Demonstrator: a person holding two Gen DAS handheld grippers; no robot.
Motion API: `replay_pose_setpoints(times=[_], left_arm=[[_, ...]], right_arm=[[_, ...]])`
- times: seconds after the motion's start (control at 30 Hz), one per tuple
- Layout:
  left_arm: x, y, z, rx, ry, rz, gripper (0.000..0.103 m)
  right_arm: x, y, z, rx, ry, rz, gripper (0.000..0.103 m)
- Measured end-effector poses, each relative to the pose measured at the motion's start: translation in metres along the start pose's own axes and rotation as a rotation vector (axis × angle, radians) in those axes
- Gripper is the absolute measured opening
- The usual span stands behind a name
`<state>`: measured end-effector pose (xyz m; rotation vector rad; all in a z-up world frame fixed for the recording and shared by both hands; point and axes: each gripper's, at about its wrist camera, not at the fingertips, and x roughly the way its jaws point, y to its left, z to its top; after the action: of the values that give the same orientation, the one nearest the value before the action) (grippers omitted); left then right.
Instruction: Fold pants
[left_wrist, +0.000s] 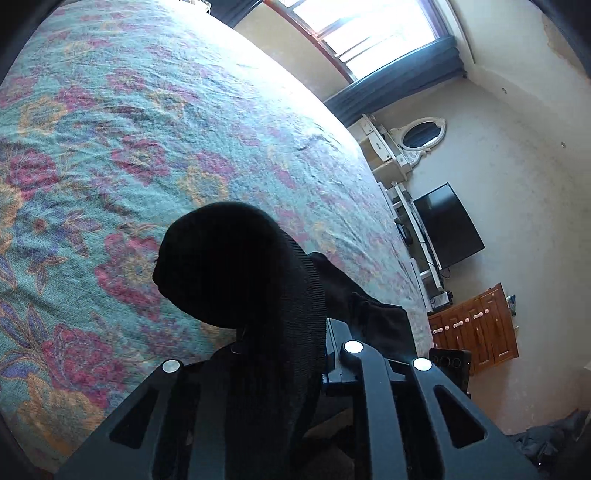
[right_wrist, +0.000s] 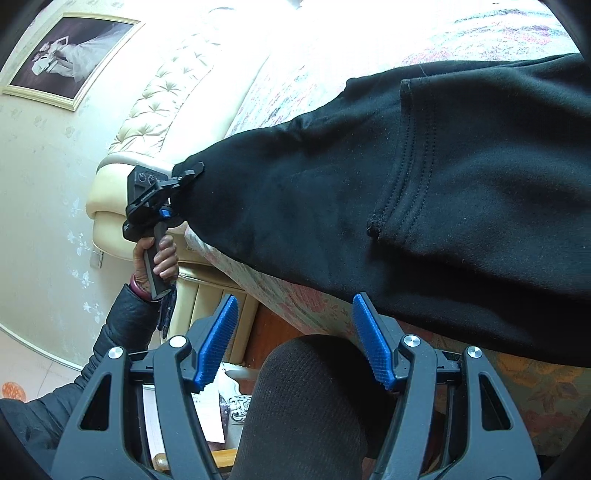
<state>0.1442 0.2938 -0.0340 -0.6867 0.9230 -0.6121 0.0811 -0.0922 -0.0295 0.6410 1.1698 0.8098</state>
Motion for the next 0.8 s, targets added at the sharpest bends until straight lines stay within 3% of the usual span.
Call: replay_pose_setpoints(times=[0.1, 0.4, 0.5, 0.63, 0.8], left_arm=[[0.009, -0.045, 0.003, 0.024, 0.006, -0.027, 0.017], [0.092, -0.157, -0.015, 0.128, 0.08, 0.044, 0.017], [0.131, -0.17, -0.023, 0.127, 0.127, 0.073, 0.017], [0.186, -0.19, -0.04, 0.203, 0.194, 0.186, 0.017], [0.237, -0.19, -0.059, 0.233, 0.261, 0.255, 0.018]], right_arm=[[-0.014, -0.004, -0.004, 0.002, -0.027, 0.002, 0.065], [-0.065, -0.025, -0.017, 0.05, -0.131, -0.007, 0.065], [-0.081, -0.033, -0.017, 0.07, -0.167, -0.022, 0.065], [-0.098, -0.044, -0.017, 0.108, -0.211, -0.025, 0.065], [-0.111, -0.062, -0.018, 0.148, -0.242, -0.022, 0.065]])
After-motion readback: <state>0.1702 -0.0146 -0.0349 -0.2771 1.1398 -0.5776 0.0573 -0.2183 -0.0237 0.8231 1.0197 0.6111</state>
